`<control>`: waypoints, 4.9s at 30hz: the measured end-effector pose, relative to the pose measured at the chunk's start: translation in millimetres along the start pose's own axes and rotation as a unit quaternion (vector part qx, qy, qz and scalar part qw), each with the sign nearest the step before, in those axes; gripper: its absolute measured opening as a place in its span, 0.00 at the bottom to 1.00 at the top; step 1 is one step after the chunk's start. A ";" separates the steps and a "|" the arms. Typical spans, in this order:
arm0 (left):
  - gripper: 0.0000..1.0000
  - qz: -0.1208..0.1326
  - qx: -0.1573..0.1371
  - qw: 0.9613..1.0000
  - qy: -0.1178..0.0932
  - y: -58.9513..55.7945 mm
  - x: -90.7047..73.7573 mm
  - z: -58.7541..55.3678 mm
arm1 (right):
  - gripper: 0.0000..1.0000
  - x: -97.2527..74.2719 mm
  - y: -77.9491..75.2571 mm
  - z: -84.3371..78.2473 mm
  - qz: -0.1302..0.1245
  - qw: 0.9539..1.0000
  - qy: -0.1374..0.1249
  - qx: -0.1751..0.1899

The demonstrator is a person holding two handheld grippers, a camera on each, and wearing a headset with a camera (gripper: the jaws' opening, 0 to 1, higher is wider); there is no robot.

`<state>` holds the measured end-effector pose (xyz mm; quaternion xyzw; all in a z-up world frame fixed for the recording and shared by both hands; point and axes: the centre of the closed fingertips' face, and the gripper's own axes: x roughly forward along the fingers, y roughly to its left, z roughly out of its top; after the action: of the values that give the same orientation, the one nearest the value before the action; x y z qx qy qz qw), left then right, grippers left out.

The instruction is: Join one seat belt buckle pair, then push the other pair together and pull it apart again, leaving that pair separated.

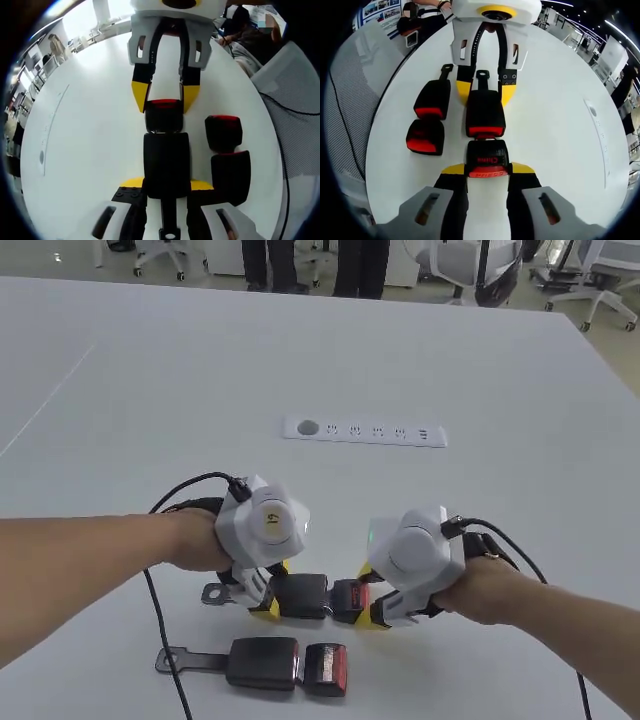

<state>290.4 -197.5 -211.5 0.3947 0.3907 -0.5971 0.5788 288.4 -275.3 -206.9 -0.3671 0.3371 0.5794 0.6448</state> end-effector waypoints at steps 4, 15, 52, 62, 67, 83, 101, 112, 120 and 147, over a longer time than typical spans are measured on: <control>0.30 0.000 0.000 1.000 0.002 1.2 1.4 -0.4 | 0.26 0.5 0.1 -0.2 0.000 1.000 0.000 0.001; 0.30 0.003 -0.005 1.000 0.000 -1.1 0.3 1.1 | 0.26 -0.6 1.0 -0.3 -0.001 1.000 0.001 0.002; 0.32 -0.002 -0.005 1.000 0.023 -1.2 0.4 1.3 | 0.28 -9.8 -2.8 -17.6 0.005 1.000 0.011 -0.007; 0.32 -0.003 -0.005 1.000 0.024 0.1 1.5 -0.6 | 0.28 -15.2 -3.0 -26.6 0.005 1.000 0.019 -0.011; 0.33 -0.002 -0.003 1.000 0.027 -1.4 -0.1 0.9 | 0.28 -19.2 -2.8 -33.7 0.004 1.000 0.024 -0.008; 0.33 0.002 -0.007 0.999 0.034 1.5 1.2 -2.0 | 0.29 -31.4 -3.8 -54.3 0.006 0.999 0.037 -0.004; 0.33 0.005 -0.006 0.999 0.037 1.8 1.1 -2.0 | 0.30 -35.7 -6.0 -66.7 0.005 0.999 0.039 -0.002; 0.34 0.004 -0.002 0.999 0.042 0.9 1.7 -2.3 | 0.32 -38.8 -3.8 -65.5 0.005 0.999 0.036 -0.016; 0.38 0.006 0.002 0.999 0.051 -1.2 -1.0 -6.7 | 0.35 -38.9 -5.6 -68.3 0.000 0.999 0.034 -0.011; 0.43 0.052 -0.097 0.994 -0.011 -4.0 -41.8 -38.0 | 0.49 -63.8 -1.4 -70.9 -0.027 0.999 0.008 0.027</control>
<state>287.8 -146.4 -187.3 0.3499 0.4193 -0.5302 0.6486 282.6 -368.5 -187.6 -0.3634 0.3477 0.5499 0.6668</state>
